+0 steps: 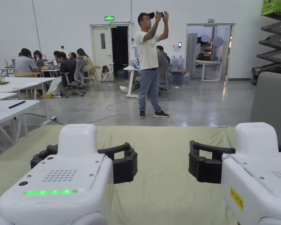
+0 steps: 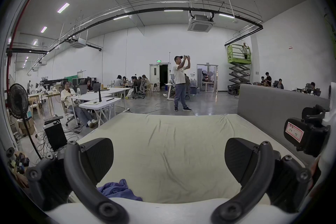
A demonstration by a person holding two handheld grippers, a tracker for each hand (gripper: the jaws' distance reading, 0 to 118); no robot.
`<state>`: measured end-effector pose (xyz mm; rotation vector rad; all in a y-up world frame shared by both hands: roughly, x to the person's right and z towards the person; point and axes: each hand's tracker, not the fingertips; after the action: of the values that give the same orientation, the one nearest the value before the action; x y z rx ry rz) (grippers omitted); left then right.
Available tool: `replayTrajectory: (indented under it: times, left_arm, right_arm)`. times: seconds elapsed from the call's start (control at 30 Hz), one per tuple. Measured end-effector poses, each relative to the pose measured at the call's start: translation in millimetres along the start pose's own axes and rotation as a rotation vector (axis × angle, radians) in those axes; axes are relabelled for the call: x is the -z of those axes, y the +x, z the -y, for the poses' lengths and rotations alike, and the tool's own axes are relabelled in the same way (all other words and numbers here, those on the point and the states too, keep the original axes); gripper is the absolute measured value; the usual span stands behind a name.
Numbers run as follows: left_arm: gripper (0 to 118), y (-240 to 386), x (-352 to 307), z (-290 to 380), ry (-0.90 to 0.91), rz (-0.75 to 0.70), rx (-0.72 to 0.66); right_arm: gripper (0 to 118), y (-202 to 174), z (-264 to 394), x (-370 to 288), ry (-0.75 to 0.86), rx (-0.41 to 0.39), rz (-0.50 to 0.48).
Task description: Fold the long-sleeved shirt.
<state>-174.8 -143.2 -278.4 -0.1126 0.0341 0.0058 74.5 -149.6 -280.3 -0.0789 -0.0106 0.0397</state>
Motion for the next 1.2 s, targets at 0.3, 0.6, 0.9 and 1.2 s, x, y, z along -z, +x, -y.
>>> replayTrajectory:
  times: [0.3, 0.6, 0.9, 1.2]
  left_arm:
    - [118, 2.5, -1.3, -1.7, 0.001, 0.007, -0.001]
    - [118, 5.7, 0.3, -3.5, 0.003, 0.011, 0.011]
    - [118, 3.8, -2.2, -2.2, 0.003, 0.020, 0.012]
    - [118, 4.1, -1.3, -1.8, -0.001, 0.017, 0.012]
  right_arm:
    - [118, -0.2, 0.3, 0.2, -0.008, -0.001, -0.003]
    - [118, 1.1, -1.4, -1.8, 0.004, 0.005, 0.013]
    - [118, 1.5, -1.0, -2.0, -0.004, 0.017, 0.010]
    - [118, 1.9, -1.4, -2.1, -0.008, 0.021, 0.004]
